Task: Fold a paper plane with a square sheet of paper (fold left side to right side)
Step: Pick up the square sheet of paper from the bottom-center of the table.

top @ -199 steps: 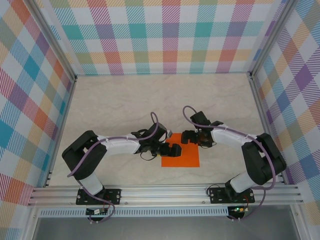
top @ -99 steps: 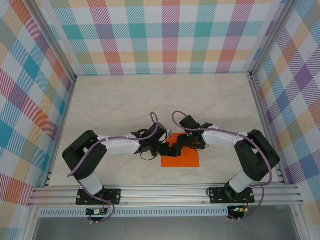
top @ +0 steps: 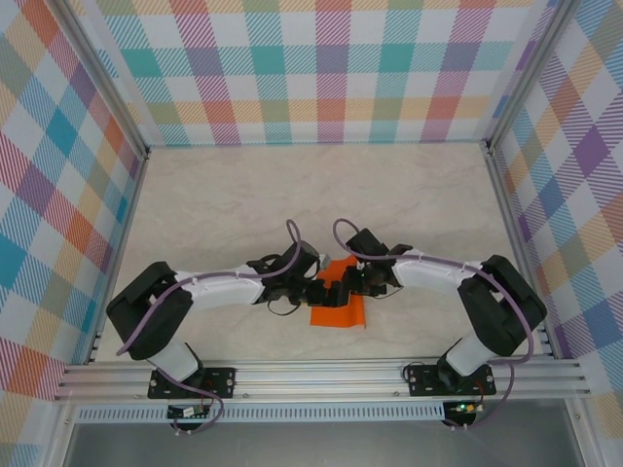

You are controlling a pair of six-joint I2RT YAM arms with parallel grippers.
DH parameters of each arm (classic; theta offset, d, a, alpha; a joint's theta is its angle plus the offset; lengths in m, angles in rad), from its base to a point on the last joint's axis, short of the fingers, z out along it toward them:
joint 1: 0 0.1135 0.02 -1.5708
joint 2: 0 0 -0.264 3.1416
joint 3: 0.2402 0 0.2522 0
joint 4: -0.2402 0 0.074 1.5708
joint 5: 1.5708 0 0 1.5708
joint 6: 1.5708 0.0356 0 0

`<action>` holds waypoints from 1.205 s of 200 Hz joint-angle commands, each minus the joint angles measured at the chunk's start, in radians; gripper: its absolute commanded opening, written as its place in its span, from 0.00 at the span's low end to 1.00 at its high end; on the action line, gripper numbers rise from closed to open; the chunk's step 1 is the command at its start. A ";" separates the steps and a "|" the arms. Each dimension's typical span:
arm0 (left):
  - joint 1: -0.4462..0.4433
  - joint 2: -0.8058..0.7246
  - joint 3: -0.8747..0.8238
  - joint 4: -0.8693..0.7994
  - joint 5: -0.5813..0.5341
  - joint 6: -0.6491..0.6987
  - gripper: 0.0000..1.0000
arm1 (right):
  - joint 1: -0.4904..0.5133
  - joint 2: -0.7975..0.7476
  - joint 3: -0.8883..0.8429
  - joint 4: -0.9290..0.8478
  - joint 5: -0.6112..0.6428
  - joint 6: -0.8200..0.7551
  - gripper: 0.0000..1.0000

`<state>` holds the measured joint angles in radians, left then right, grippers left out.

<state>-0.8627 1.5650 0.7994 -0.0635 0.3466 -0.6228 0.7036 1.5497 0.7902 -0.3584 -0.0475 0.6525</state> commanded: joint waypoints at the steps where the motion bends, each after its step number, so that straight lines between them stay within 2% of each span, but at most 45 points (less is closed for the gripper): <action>1: 0.058 -0.130 -0.027 -0.005 -0.022 -0.011 1.00 | -0.039 -0.065 -0.053 0.074 -0.158 -0.004 0.25; 27: 0.161 -0.267 -0.075 -0.012 0.037 -0.013 1.00 | -0.119 -0.161 -0.124 0.180 -0.277 -0.017 0.22; 53: 0.294 -0.366 -0.114 0.020 0.156 -0.029 1.00 | -0.240 -0.292 -0.189 0.286 -0.446 -0.037 0.21; 76: 0.395 -0.429 -0.138 0.133 0.302 -0.078 1.00 | -0.339 -0.424 -0.193 0.305 -0.570 -0.056 0.21; 89: 0.420 -0.451 -0.130 0.218 0.376 -0.110 1.00 | -0.372 -0.492 -0.166 0.298 -0.633 -0.066 0.20; 135: 0.421 -0.482 -0.003 0.348 0.496 -0.115 1.00 | -0.388 -0.625 0.004 0.267 -0.746 -0.063 0.21; 203: 0.404 -0.436 0.145 0.402 0.567 -0.106 1.00 | -0.350 -0.626 0.185 0.353 -0.867 0.023 0.20; 241: 0.338 -0.408 0.204 0.393 0.585 -0.068 1.00 | -0.288 -0.613 0.236 0.407 -0.882 0.047 0.20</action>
<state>-0.4847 1.1374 0.9459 0.3008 0.8867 -0.7200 0.3832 0.9287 0.9791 -0.0349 -0.8810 0.6716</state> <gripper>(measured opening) 0.999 0.201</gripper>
